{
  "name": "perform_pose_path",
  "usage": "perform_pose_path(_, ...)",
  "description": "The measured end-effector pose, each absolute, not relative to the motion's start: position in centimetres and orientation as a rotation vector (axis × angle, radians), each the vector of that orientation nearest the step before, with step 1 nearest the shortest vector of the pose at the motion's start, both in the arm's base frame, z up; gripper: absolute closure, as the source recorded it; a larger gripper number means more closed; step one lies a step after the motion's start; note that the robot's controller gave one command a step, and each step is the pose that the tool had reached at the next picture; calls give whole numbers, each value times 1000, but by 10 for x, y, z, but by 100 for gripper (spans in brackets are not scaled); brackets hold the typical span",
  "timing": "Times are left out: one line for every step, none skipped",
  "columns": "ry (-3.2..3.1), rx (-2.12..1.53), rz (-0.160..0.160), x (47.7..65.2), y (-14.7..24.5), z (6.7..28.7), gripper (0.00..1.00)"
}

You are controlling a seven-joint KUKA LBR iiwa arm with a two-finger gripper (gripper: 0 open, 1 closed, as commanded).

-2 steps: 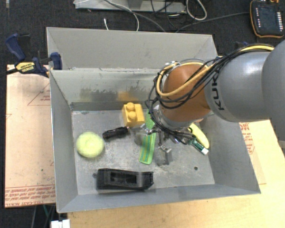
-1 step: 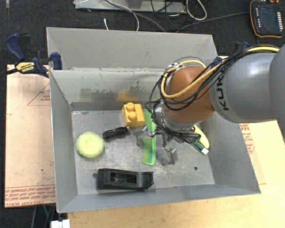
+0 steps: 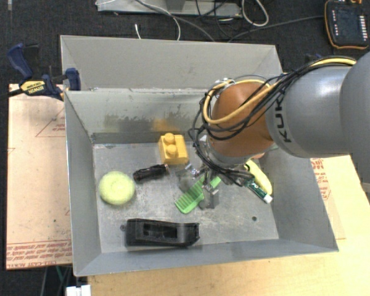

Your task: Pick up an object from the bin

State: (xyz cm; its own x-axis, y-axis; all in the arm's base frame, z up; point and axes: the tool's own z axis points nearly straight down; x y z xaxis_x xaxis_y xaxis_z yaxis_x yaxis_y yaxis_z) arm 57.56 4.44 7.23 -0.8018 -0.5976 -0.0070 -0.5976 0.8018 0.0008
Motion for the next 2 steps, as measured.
perform_pose_path(2976,-987,5,576,44,72,100)
perform_pose_path(2975,-984,7,575,45,83,100)
